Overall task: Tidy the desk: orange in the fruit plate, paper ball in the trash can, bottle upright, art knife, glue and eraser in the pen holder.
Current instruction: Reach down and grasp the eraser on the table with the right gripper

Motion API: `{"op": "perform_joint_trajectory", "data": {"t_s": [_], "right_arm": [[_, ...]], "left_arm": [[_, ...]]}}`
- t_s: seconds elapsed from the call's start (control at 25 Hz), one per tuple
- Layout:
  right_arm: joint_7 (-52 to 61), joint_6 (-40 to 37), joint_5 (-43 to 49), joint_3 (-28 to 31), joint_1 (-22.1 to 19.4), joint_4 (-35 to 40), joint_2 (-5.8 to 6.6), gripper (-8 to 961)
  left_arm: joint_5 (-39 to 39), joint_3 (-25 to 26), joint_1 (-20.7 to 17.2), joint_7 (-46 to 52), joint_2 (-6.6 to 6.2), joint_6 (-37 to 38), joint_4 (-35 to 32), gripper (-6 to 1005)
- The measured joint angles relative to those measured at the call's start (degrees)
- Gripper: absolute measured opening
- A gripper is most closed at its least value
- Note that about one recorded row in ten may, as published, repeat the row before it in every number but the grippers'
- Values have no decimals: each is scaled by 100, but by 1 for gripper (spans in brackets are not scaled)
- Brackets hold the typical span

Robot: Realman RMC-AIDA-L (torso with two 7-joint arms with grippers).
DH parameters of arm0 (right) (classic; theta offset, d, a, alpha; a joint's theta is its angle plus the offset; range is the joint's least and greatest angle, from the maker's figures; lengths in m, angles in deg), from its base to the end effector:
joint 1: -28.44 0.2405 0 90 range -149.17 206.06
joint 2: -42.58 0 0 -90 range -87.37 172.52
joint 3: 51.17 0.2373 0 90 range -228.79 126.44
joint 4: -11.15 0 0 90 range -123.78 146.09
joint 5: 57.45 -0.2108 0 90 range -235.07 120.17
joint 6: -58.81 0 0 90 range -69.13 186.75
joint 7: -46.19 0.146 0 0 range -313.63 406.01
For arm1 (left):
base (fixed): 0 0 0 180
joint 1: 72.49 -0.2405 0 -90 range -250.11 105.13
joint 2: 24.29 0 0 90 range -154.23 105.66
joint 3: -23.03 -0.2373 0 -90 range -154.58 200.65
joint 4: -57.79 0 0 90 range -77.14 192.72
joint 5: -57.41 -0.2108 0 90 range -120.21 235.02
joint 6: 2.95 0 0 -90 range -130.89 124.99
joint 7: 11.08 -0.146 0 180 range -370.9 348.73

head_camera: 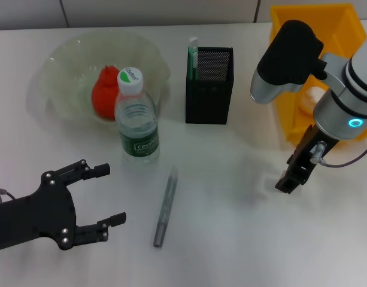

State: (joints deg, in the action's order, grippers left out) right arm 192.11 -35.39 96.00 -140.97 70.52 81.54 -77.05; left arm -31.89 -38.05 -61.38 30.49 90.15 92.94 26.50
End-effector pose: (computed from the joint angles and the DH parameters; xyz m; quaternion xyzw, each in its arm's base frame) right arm 0.1547 0.3351 -0.0268 -0.9154 0.2408 -0.3033 0.1097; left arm -0.2984 0.2222 0.0032 -0.9410 -0.0298 -0.2879 0.1756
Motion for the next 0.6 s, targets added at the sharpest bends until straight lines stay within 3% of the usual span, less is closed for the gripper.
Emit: {"op": "perform_joint_trajectory", "data": {"t_s": [0.36,0.6], "right_arm": [[-34,214,-158,-13,171,-534,1,578],[-39,259,-159,-20,238,-668,1,403]], "left_arm": [[0,0,-19,0,-3,9,0,821],[0,7,-26,0,-11,11,0,821]]}}
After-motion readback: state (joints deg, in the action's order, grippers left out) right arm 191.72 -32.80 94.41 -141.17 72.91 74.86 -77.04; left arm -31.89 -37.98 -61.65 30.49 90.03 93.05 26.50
